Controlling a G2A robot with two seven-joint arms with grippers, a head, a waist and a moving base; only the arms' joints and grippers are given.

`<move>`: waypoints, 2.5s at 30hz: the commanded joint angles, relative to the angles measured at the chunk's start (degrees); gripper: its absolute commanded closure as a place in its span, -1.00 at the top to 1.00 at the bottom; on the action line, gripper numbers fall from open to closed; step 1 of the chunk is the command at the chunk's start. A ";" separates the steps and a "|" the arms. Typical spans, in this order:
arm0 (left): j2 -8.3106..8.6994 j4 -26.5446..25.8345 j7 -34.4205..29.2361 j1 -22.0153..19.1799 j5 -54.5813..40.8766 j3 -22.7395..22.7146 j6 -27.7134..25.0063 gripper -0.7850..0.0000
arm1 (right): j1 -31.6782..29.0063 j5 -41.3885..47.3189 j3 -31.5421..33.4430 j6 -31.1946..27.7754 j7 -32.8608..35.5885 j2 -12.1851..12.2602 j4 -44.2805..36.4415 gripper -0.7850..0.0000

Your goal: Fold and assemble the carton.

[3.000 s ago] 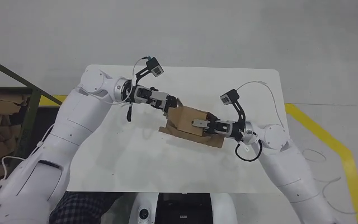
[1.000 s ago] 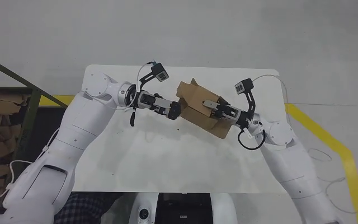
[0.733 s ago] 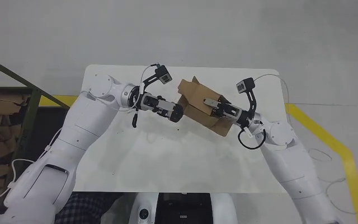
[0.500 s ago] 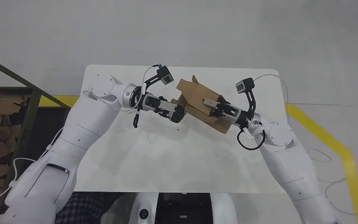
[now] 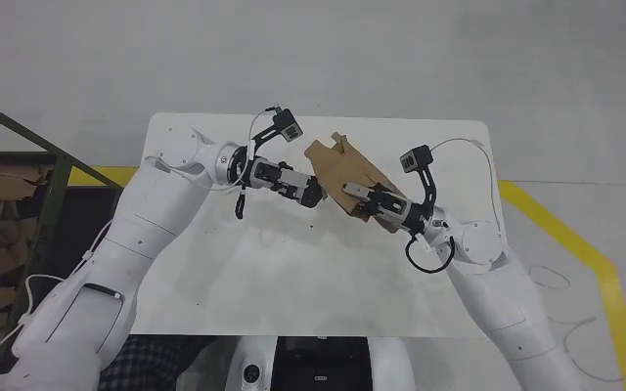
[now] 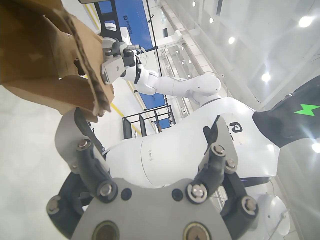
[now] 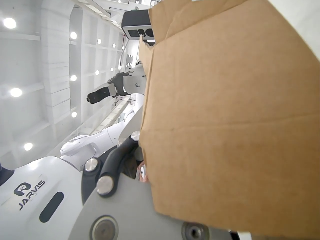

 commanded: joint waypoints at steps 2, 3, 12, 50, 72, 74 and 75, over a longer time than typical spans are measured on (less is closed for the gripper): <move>-0.09 0.14 -0.11 0.05 0.00 -0.22 -0.01 1.00 | -0.19 -0.05 0.16 0.14 -0.09 0.00 -0.08 -1.00; -0.11 0.22 -0.19 0.06 -0.02 -0.33 -0.01 1.00 | -0.23 -0.02 0.30 0.16 -0.19 0.01 0.00 -1.00; 0.05 0.22 -0.69 0.73 -0.09 -2.14 0.12 1.00 | 0.44 0.08 1.85 -0.20 -0.32 0.09 1.09 -1.00; -0.40 3.42 -0.86 2.77 -2.10 -5.13 1.11 1.00 | 2.91 6.22 1.06 -8.15 17.56 0.51 3.88 -1.00; -1.39 0.79 -1.30 1.93 -5.17 -1.57 3.61 1.00 | 3.00 6.60 0.28 -8.00 17.47 0.47 3.55 -1.00; -1.28 0.33 -1.30 2.09 -5.15 -1.44 3.68 1.00 | 2.98 6.80 0.21 -7.92 17.56 0.46 3.52 -1.00; -1.23 0.18 -1.30 2.15 -5.06 -1.40 3.71 1.00 | 2.98 6.91 0.20 -7.90 17.56 0.46 3.52 -1.00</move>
